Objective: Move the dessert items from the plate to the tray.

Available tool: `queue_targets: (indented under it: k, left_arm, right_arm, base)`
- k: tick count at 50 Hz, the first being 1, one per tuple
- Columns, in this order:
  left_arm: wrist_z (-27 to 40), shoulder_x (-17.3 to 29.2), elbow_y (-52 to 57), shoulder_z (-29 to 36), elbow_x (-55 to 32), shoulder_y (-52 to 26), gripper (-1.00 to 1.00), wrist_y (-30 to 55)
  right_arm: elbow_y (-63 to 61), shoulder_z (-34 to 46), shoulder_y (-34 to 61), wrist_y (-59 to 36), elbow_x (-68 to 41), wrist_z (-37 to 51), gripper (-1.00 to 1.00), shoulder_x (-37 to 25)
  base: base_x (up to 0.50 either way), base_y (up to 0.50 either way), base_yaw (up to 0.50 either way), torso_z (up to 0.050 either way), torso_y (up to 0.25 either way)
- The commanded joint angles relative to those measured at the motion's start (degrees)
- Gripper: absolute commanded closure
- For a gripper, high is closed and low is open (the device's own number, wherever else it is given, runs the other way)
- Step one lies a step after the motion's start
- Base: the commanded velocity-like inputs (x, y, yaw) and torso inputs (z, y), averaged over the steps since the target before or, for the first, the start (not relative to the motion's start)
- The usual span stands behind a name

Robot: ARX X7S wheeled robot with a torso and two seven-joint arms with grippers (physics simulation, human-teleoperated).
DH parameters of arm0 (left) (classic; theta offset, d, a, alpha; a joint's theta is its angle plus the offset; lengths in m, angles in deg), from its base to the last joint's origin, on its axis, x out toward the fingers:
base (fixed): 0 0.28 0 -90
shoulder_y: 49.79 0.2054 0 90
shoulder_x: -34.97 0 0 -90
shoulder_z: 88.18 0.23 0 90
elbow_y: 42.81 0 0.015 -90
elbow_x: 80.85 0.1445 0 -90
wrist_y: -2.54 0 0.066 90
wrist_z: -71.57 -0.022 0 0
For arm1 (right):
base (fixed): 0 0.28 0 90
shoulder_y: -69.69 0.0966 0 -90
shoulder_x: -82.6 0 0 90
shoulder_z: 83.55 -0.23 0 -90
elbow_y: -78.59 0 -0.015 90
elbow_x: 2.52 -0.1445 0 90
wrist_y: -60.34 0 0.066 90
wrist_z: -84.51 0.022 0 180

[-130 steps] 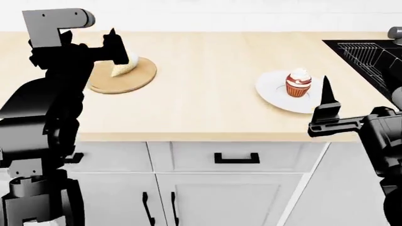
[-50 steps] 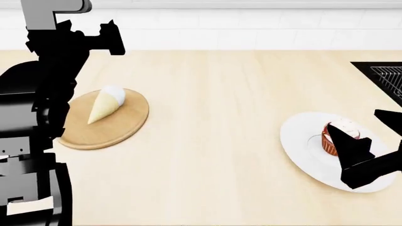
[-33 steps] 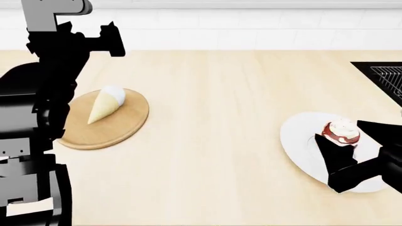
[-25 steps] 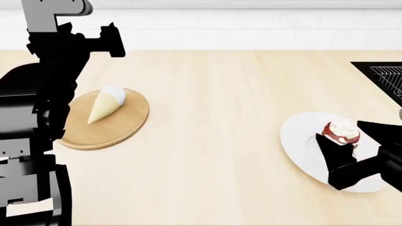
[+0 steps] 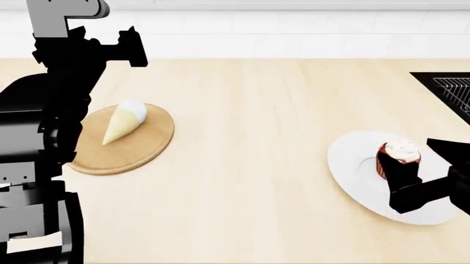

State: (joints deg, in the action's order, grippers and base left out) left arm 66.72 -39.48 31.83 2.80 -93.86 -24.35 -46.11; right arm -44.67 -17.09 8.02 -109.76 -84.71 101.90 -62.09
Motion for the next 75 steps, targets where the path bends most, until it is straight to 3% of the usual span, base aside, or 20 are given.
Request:
queue_targets:
  k: [1, 24, 75]
  left_arm:
    - [-0.26, -0.12, 0.09, -0.49, -0.33, 0.39, -1.0, -0.15]
    - [0.03, 0.08, 0.07, -0.26, -0.77, 0.71, -1.0, -0.17]
    - [0.62, 0.3, -1.52, 0.15, -1.63, 0.55, -1.0, -1.04]
  right_arm:
    - [1.73, 3.36, -0.35, 2.41, 6.12, -3.9, -1.0, 0.49]
    - [2.31, 1.35, -3.79, 4.95, 8.9, -3.76, -1.0, -0.32]
    - [7.9, 9.01, -5.72, 11.85, 17.26, -8.49, -1.0, 1.87]
  base:
    - [0.0, 0.0, 0.0, 0.0, 0.0]
    - [0.0, 0.0, 0.0, 0.0, 0.0]
    - [0.0, 0.0, 0.0, 0.0, 0.0]
